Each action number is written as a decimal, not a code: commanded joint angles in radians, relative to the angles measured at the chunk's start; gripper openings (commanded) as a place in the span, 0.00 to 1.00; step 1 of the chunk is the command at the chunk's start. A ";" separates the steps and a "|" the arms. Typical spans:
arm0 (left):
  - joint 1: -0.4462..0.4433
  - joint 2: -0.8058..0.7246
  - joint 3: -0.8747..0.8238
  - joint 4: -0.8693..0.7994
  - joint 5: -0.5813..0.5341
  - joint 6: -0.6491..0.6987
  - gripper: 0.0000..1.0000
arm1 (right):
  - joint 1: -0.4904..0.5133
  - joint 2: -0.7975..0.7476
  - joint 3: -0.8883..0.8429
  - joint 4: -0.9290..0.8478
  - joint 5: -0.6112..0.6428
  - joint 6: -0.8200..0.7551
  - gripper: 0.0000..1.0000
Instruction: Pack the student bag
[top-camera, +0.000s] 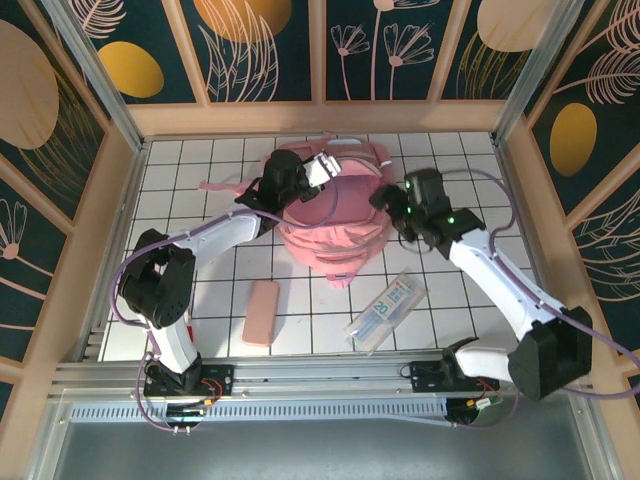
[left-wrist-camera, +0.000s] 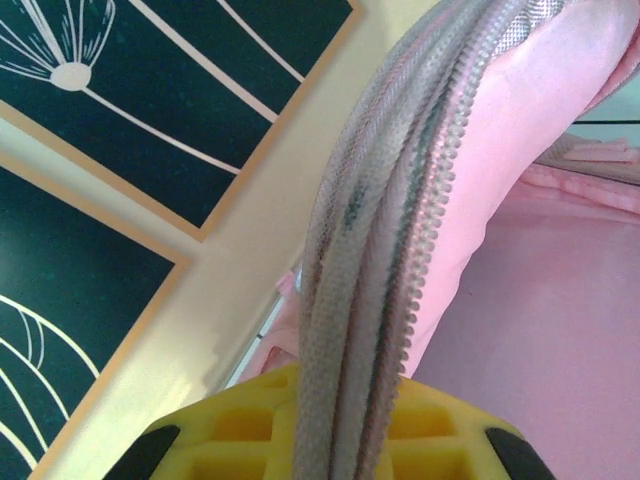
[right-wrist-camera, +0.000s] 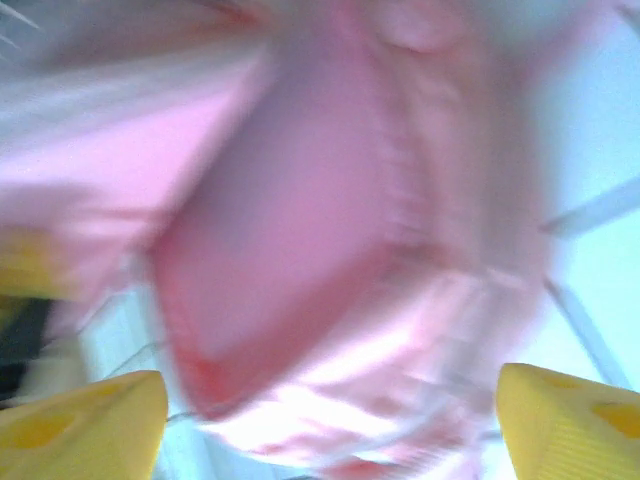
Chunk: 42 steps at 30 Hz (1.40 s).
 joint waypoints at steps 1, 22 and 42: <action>0.018 0.000 0.033 -0.034 -0.016 -0.033 0.00 | 0.005 -0.060 -0.161 -0.339 0.164 0.110 0.99; 0.062 -0.069 -0.013 -0.046 0.133 -0.200 0.00 | 0.305 0.325 -0.058 -0.384 0.098 0.277 0.80; 0.102 -0.144 -0.034 -0.036 0.125 -0.247 0.00 | 0.284 0.399 -0.145 -0.274 0.181 0.339 0.36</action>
